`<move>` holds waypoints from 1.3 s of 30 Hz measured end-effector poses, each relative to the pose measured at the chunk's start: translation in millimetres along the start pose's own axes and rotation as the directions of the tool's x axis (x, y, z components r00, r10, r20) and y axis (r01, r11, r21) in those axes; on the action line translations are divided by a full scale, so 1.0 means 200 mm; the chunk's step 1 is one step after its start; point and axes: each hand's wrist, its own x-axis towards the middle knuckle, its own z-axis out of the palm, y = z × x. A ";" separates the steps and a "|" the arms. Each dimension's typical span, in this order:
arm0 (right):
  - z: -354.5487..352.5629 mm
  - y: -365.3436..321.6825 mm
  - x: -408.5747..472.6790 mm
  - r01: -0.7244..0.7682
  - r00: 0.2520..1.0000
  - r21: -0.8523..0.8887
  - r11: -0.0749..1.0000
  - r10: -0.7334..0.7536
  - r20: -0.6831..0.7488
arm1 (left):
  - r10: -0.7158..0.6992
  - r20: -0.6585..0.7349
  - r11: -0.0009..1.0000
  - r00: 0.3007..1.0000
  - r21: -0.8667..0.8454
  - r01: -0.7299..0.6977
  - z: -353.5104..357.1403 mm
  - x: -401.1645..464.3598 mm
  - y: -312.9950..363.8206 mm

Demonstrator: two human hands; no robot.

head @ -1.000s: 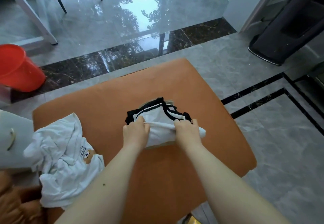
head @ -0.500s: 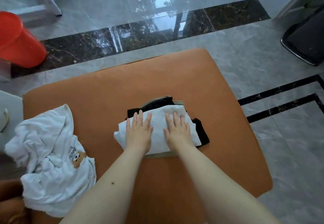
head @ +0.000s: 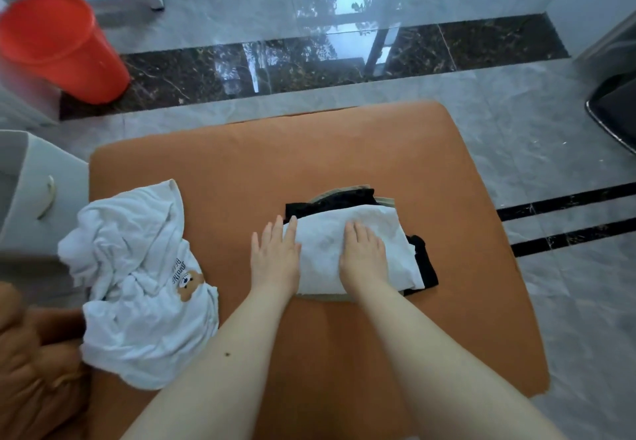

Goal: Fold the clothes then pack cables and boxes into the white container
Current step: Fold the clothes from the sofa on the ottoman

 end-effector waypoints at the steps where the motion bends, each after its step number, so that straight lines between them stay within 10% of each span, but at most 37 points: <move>1: -0.01 -0.07 -0.02 0.030 0.999 0.003 1.000 -0.030 -0.018 | -0.044 -0.011 0.999 0.999 -0.033 0.044 -0.03 -0.03 -0.08; 12: 0.40 -0.91 -0.30 0.342 0.940 0.015 0.940 -0.342 0.008 | -0.341 0.035 0.931 0.939 -0.124 0.343 -0.03 -0.42 -1.02; 22: 0.73 -1.25 -0.45 -0.293 0.947 0.534 0.793 0.166 0.273 | -0.192 0.268 0.928 0.944 -0.264 0.264 0.17 -0.58 -1.34; 30: 0.46 -1.32 -0.55 -0.292 0.956 0.778 0.556 0.164 0.242 | -0.044 0.413 0.900 0.909 -0.378 0.215 -0.04 -0.65 -1.31; 39: -0.37 -1.45 -0.72 -0.083 0.997 0.916 0.392 0.039 0.074 | -0.045 -0.022 0.691 0.999 -0.722 0.016 -0.79 -0.72 -1.04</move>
